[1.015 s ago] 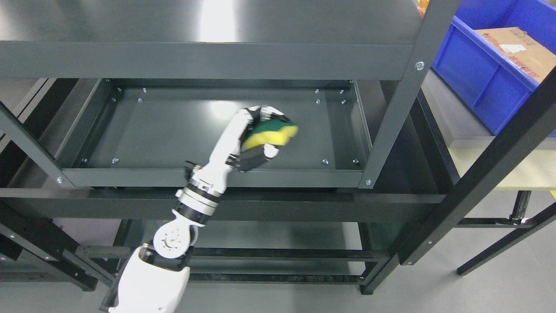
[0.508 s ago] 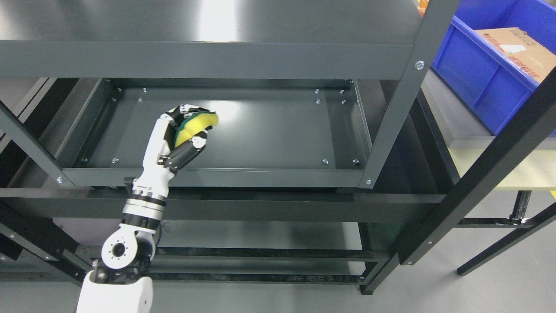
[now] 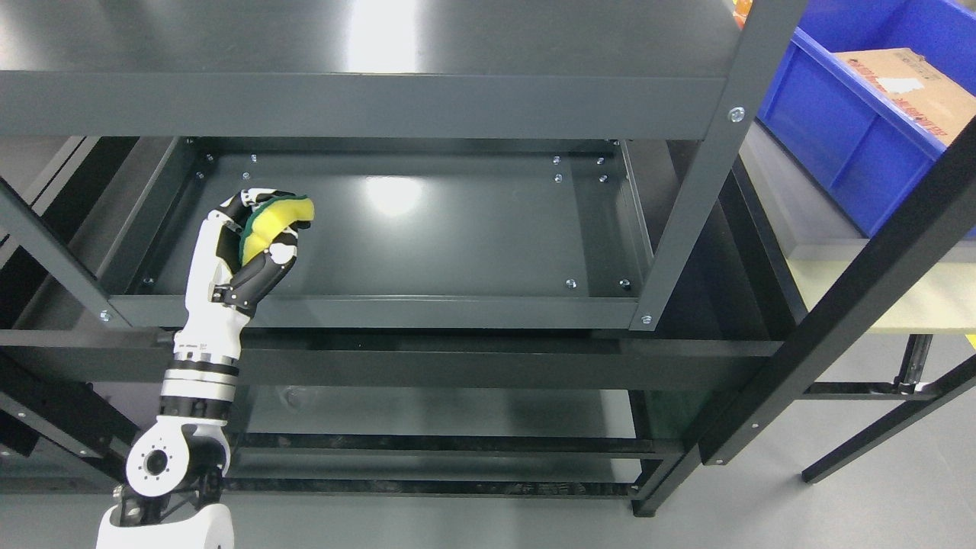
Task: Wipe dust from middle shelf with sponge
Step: 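Lift the sponge off the shelf and draw the left hand back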
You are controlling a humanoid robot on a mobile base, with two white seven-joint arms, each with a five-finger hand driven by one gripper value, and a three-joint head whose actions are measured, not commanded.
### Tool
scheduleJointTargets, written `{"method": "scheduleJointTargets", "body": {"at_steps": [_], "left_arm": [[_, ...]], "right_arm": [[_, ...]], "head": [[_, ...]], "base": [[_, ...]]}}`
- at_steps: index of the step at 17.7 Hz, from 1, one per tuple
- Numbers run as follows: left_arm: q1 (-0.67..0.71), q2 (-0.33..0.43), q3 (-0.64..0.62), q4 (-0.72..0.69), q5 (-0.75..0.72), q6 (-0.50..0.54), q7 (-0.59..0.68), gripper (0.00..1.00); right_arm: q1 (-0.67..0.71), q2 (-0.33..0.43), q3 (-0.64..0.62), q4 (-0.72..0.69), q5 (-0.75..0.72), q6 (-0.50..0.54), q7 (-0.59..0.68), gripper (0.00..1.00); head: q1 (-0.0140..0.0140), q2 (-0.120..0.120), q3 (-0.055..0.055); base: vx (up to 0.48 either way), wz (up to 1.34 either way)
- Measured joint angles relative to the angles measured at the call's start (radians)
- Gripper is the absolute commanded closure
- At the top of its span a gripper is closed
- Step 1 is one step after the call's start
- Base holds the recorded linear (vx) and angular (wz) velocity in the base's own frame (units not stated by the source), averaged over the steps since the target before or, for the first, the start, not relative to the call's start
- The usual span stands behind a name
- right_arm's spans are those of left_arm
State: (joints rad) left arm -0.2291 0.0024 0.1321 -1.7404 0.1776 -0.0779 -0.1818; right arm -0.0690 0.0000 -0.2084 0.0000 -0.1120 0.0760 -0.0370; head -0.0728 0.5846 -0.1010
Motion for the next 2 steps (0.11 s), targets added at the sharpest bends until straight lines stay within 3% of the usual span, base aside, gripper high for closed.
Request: {"method": "scheduleJointTargets", "body": {"at_steps": [2], "left_arm": [[0.003, 0.0, 0.011, -0.006, 0.002, 0.001, 0.0, 1.0]], "right_arm": [[0.0, 0.0, 0.0, 0.0, 0.0, 0.0, 0.0, 0.0]], "head": [[0.0, 0.0, 0.0]], "base": [[0.0, 0.0]]}}
